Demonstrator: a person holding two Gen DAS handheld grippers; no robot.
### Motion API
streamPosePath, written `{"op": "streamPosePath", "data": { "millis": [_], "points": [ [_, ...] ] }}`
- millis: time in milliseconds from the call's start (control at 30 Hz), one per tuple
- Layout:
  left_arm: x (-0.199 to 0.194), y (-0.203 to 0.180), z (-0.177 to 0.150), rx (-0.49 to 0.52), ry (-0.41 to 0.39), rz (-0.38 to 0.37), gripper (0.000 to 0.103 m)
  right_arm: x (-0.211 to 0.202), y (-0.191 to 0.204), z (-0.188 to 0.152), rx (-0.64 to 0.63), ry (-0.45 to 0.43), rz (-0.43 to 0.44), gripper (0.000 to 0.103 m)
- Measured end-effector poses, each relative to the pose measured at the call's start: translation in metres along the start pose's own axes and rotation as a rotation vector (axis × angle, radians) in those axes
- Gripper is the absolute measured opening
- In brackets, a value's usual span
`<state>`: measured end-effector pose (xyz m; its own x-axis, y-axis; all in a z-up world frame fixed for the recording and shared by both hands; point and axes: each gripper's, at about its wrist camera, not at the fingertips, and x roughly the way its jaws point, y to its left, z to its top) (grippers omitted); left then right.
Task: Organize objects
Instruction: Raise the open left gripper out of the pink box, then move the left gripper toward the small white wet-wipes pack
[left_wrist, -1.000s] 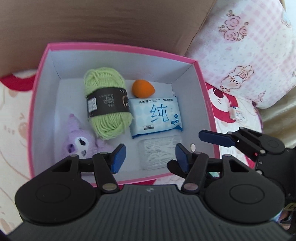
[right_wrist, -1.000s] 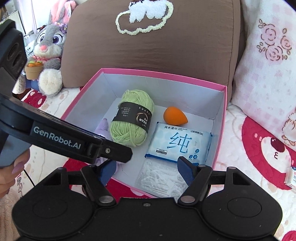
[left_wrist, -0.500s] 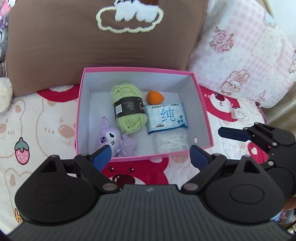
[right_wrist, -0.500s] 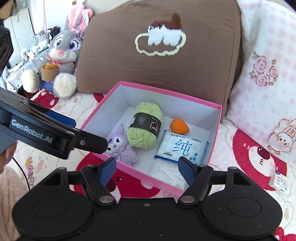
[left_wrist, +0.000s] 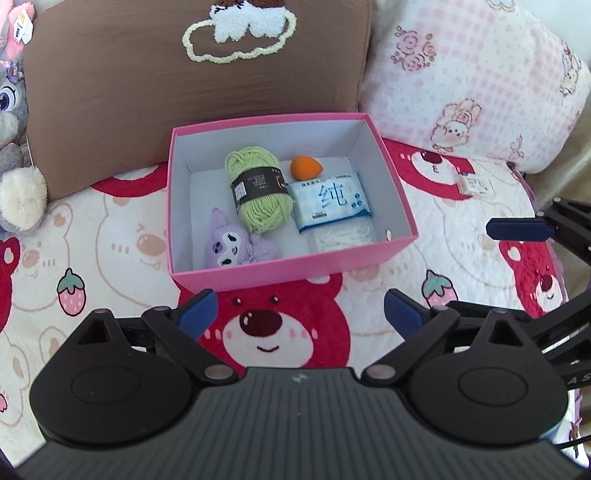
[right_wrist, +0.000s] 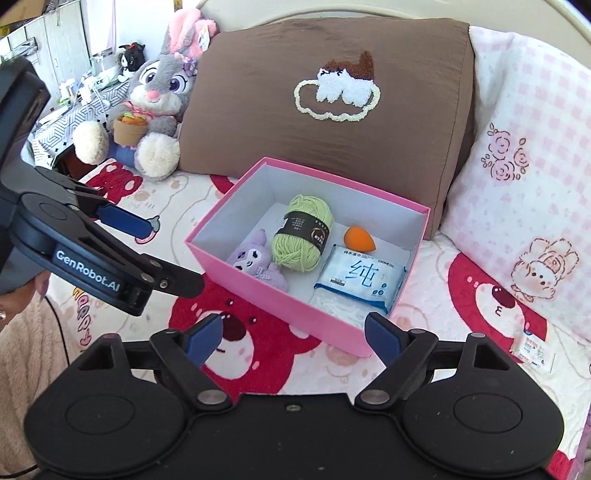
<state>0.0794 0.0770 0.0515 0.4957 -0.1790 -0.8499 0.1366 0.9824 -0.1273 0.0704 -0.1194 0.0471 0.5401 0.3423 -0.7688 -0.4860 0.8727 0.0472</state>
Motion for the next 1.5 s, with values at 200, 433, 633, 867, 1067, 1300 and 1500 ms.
{"op": "streamPosePath", "data": {
  "millis": [200, 433, 633, 867, 1067, 1300, 1500],
  "points": [
    [-0.005, -0.024, -0.012, 0.044, 0.029, -0.053, 0.098, -0.015, 0.004, -0.019, -0.025, 0.022, -0.035, 0.091],
    [-0.003, -0.048, -0.025, 0.083, 0.088, -0.113, 0.098, -0.034, -0.003, -0.043, -0.017, 0.037, -0.055, 0.091],
    [-0.003, -0.072, -0.025, 0.124, 0.107, -0.158, 0.098, -0.048, -0.017, -0.065, 0.027, 0.016, -0.063, 0.091],
    [-0.003, -0.101, -0.011, 0.162, 0.061, -0.149, 0.098, -0.071, -0.028, -0.087, 0.019, -0.041, -0.110, 0.091],
    [0.005, -0.128, 0.000, 0.194, 0.028, -0.165, 0.098, -0.083, -0.048, -0.103, 0.008, -0.102, -0.187, 0.091],
    [0.021, -0.161, 0.016, 0.187, -0.019, -0.186, 0.098, -0.084, -0.080, -0.116, 0.031, -0.164, -0.262, 0.091],
    [0.050, -0.191, 0.027, 0.200, -0.007, -0.219, 0.098, -0.072, -0.113, -0.126, 0.120, -0.109, -0.265, 0.091]
  ]
}}
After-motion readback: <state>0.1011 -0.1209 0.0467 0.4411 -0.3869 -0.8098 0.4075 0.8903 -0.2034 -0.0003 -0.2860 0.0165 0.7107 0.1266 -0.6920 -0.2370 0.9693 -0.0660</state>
